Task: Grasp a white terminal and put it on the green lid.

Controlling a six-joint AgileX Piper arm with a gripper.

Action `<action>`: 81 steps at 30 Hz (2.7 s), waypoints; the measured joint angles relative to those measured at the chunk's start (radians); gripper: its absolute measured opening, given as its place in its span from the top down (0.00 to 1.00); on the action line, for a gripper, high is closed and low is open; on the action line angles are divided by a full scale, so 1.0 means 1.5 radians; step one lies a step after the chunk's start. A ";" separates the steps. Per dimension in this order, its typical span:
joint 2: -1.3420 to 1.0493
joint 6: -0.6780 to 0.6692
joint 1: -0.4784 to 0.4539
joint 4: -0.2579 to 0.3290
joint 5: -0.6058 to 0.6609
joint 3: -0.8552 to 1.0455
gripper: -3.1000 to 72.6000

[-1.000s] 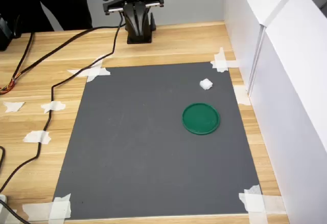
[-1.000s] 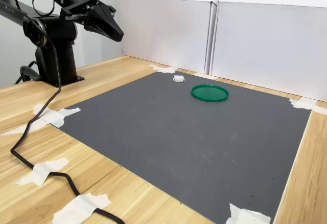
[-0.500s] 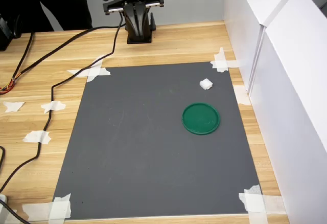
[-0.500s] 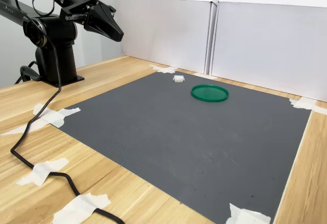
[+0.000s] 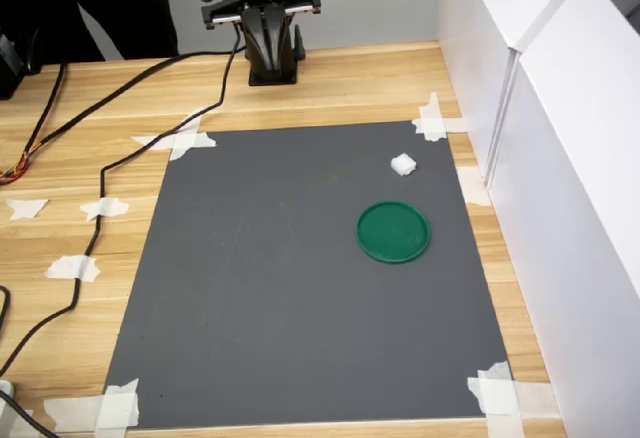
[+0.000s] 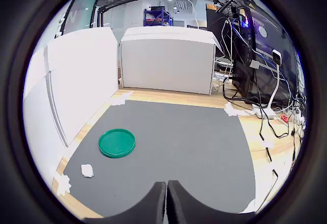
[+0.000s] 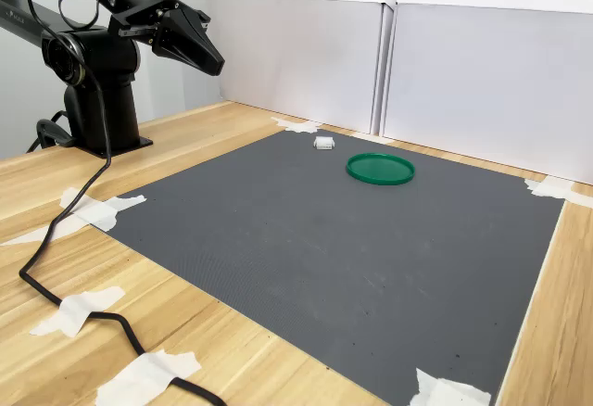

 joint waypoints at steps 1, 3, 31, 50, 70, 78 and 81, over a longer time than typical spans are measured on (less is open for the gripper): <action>0.000 0.000 0.000 0.000 0.000 0.000 0.98; 0.002 -0.010 0.000 0.000 0.002 -0.002 0.98; 0.401 -0.205 0.195 0.027 0.349 -0.383 0.98; 0.626 -0.481 0.273 0.013 0.431 -0.450 0.44; 0.703 -0.373 0.347 -0.005 0.341 -0.515 0.08; 0.779 -0.364 0.347 -0.004 0.295 -0.516 0.08; 0.815 -0.353 0.347 -0.006 0.282 -0.516 0.09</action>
